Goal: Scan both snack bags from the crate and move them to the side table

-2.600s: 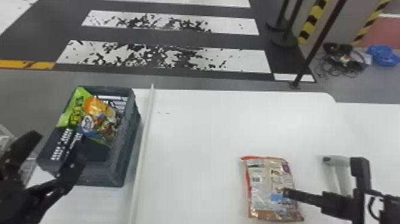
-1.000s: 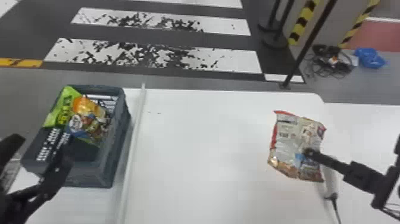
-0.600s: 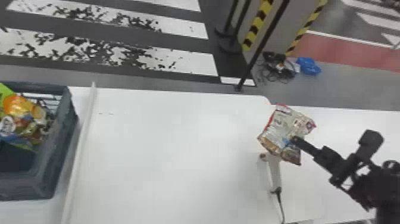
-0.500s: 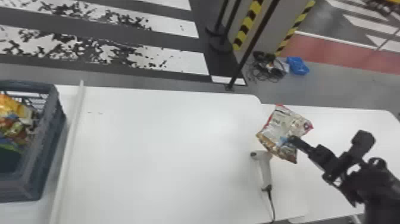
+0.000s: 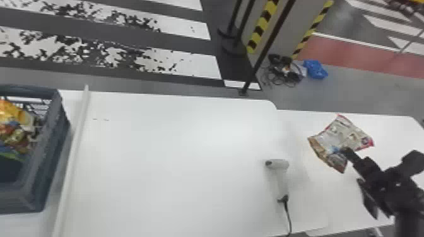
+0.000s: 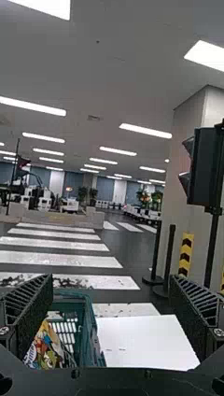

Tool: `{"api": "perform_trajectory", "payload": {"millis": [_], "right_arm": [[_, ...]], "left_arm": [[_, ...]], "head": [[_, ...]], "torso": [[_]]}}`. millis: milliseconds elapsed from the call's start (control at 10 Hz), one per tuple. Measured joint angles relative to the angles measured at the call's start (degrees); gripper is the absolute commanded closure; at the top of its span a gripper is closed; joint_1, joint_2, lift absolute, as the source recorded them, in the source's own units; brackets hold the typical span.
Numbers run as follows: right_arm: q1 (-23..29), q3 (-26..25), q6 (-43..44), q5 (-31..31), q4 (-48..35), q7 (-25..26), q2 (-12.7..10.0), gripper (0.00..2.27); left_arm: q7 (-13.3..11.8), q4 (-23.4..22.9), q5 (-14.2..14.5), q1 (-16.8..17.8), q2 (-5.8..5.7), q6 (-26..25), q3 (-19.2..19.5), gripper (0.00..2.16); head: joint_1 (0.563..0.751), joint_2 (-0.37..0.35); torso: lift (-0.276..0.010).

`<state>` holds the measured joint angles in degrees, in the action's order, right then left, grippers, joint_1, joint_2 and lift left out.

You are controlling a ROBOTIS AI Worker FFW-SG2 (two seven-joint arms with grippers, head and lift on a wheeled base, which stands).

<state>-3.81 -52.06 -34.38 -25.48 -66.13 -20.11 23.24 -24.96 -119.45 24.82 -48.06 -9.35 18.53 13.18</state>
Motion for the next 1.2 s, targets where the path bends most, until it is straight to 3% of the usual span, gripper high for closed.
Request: {"api": "perform_trajectory", "payload": {"millis": [300, 600, 700, 800, 900, 1200], "right_arm": [[-1.39, 0.26, 7.45, 2.32, 7.07, 7.09, 0.91, 2.24], [-3.51, 4.54, 9.26, 6.05, 10.65, 19.03, 1.54, 2.23], [-4.11, 6.38, 9.24, 6.13, 11.52, 20.81, 2.11, 1.85], [-4.52, 7.47, 8.53, 6.09, 12.10, 21.54, 2.45, 0.61], [-4.46, 8.03, 7.28, 6.21, 12.23, 22.45, 2.48, 0.00], [-0.28, 9.58, 3.90, 4.18, 7.81, 25.52, 1.77, 0.04]], "left_arm": [[0.00, 0.18, 0.20, 0.16, -0.22, -0.04, 0.00, 0.07], [-0.09, 0.32, 0.81, 0.28, -0.73, 0.13, 0.00, 0.07], [-0.17, 0.32, 0.91, 0.32, -0.75, 0.15, -0.02, 0.07], [-0.23, 0.15, 0.99, 0.33, -0.79, 0.25, -0.02, 0.07], [-0.26, -0.02, 1.08, 0.33, -0.83, 0.31, 0.02, 0.07], [-0.18, 0.23, 1.15, 0.64, -0.53, 0.50, -0.16, 0.07]], "head": [[0.695, -0.350], [0.695, -0.350], [0.695, -0.350], [0.695, -0.350], [0.695, -0.350], [0.695, -0.350]], "torso": [[-0.029], [-0.029], [-0.029], [-0.029], [-0.029], [-0.029]]}}
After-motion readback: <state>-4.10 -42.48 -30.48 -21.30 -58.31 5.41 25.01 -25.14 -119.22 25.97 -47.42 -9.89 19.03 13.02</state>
